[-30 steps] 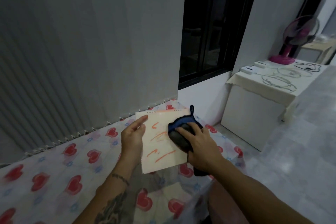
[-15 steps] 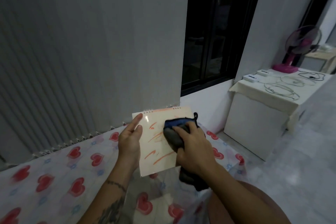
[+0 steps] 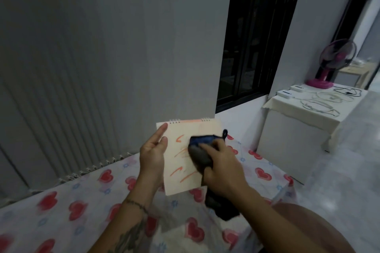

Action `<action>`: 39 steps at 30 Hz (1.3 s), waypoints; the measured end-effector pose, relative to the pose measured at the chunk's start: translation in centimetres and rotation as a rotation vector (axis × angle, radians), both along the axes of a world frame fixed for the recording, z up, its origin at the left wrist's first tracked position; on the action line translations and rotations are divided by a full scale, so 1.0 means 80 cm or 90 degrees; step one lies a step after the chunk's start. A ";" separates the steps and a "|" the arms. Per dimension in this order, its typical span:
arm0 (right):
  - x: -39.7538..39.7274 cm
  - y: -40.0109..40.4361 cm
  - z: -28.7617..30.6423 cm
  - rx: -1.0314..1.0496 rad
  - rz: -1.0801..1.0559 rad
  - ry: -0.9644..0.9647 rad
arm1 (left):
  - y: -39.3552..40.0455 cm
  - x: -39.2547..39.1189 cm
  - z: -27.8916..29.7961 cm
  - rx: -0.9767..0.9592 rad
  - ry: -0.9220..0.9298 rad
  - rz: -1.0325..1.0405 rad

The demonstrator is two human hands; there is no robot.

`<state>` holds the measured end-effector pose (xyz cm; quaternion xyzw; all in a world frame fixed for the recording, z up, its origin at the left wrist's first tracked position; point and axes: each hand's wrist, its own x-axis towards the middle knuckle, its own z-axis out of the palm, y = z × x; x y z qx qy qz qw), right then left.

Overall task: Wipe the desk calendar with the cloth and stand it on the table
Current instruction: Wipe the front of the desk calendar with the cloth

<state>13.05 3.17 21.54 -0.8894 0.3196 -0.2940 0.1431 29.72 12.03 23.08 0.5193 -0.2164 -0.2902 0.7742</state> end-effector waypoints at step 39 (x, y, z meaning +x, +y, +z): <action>0.043 0.036 0.036 -0.011 -0.037 -0.007 | 0.031 0.006 0.000 0.017 0.054 -0.034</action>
